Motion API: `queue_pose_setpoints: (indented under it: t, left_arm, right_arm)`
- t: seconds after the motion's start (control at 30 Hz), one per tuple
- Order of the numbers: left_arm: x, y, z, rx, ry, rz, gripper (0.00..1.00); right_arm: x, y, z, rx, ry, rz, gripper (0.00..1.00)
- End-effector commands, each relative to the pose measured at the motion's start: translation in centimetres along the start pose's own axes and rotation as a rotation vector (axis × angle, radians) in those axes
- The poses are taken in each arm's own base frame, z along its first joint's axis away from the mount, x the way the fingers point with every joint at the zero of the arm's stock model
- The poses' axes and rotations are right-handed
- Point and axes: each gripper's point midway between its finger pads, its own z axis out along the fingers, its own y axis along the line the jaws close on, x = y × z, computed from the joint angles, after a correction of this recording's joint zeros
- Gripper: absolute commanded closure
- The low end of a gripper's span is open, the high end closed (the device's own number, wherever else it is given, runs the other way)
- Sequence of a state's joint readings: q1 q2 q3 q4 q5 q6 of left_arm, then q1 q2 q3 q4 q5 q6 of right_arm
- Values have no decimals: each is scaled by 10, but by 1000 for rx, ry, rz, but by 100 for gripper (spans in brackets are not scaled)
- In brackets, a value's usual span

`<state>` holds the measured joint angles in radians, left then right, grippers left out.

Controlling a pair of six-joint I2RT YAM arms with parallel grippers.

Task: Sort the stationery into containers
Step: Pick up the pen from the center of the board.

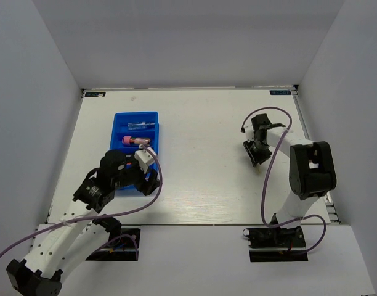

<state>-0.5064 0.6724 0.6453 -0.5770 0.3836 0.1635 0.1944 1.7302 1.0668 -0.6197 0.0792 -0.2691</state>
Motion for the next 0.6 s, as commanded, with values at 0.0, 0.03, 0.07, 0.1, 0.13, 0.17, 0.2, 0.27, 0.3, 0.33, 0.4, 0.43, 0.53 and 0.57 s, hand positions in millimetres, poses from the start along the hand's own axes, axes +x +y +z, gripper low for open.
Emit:
queue_pose_setpoints:
  t: [0.0, 0.03, 0.07, 0.1, 0.13, 0.17, 0.2, 0.27, 0.3, 0.33, 0.4, 0.43, 0.53, 0.57]
  left_arm:
    - [3, -3, -3, 2, -2, -1, 22]
    - [2, -2, -3, 1, -2, -5, 22]
    - [2, -3, -3, 3, -5, -1, 22]
    - [1, -3, -4, 2, -12, -2, 22]
    - [1, -4, -5, 4, -15, -3, 22]
    - [-1, -3, -5, 1, -19, -2, 22]
    - [-1, -3, -5, -1, -23, -2, 22]
    - [0, -3, -6, -6, -24, -4, 22]
    - [-3, -3, -7, -9, -36, -3, 22]
    - [-3, -3, -8, -11, -39, -5, 22]
    - [-7, -3, -10, -17, -58, -7, 21]
    - [-12, -4, -13, -21, -81, -11, 21]
    - [-28, -2, -23, -56, -135, -44, 0]
    - [-35, 0, -25, -66, -162, -41, 0]
  right_arm:
    - [-7, 1, 2, -50, 1, 12, 63]
    - [-3, 3, 3, -70, 17, 16, 66]
    - [2, 3, 8, -77, 42, 22, 67]
    - [4, 3, 9, -77, 54, 24, 69]
    - [5, 8, 11, -111, 54, 26, 73]
    - [9, 8, 14, -111, 69, 29, 75]
    - [9, 8, 15, -110, 71, 30, 76]
    - [12, 8, 18, -103, 78, 30, 86]
    - [12, 9, 19, -102, 78, 29, 91]
    - [11, 9, 19, -102, 75, 30, 96]
    - [6, 13, 15, -131, 59, 25, 100]
    - [3, 16, 9, -153, 44, 5, 100]
    - [-20, 61, -26, -432, -106, -133, 100]
    - [-26, 73, -38, -483, -146, -185, 100]
